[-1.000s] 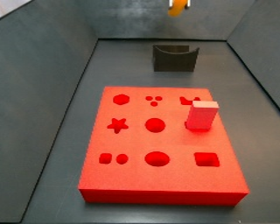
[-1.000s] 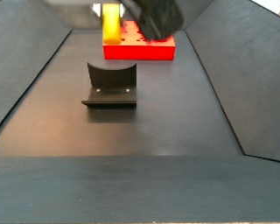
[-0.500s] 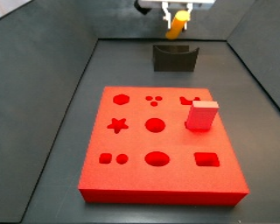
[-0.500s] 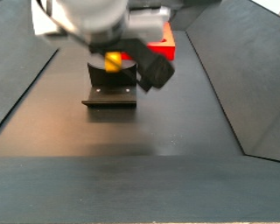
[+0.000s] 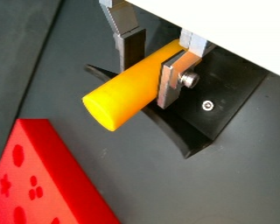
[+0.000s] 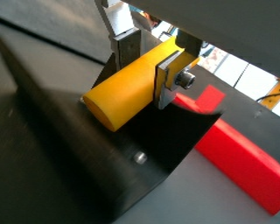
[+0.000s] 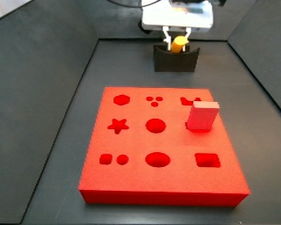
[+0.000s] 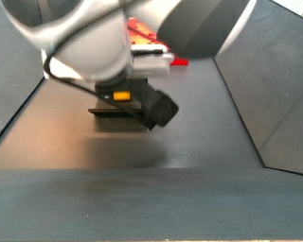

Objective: Pick up the oval object. Move up. Place the oval object on the fixture. Regrasp the oval object. Move to above the board. Insert the oval object.
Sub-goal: Place the oval object on the fixture, then regrasp the oval object.

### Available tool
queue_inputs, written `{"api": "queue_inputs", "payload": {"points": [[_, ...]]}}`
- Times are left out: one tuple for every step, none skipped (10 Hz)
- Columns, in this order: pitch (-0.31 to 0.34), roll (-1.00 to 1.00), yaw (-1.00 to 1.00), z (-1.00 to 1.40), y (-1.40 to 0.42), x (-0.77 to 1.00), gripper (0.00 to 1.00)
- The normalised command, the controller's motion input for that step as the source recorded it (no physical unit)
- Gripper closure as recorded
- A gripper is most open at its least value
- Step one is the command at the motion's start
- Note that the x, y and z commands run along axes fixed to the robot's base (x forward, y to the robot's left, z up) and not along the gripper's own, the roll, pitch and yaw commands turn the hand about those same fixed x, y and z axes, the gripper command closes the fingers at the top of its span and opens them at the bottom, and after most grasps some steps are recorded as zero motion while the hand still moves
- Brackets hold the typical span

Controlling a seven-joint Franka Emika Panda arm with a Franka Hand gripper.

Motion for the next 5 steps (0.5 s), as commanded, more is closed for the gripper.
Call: {"api": "queue_inputs", "payload": {"points": [[-0.042, -0.15, -0.11, -0.22, 0.06, 0.09, 1.00], [0.000, 0.00, 0.00, 0.00, 0.00, 0.00, 0.00], [-0.033, -0.06, -0.02, 1.00, 0.00, 0.00, 0.00], [-0.031, -0.06, -0.02, 1.00, 0.00, 0.00, 0.00], [-0.018, -0.04, 0.00, 1.00, 0.01, -0.02, 0.00]]}}
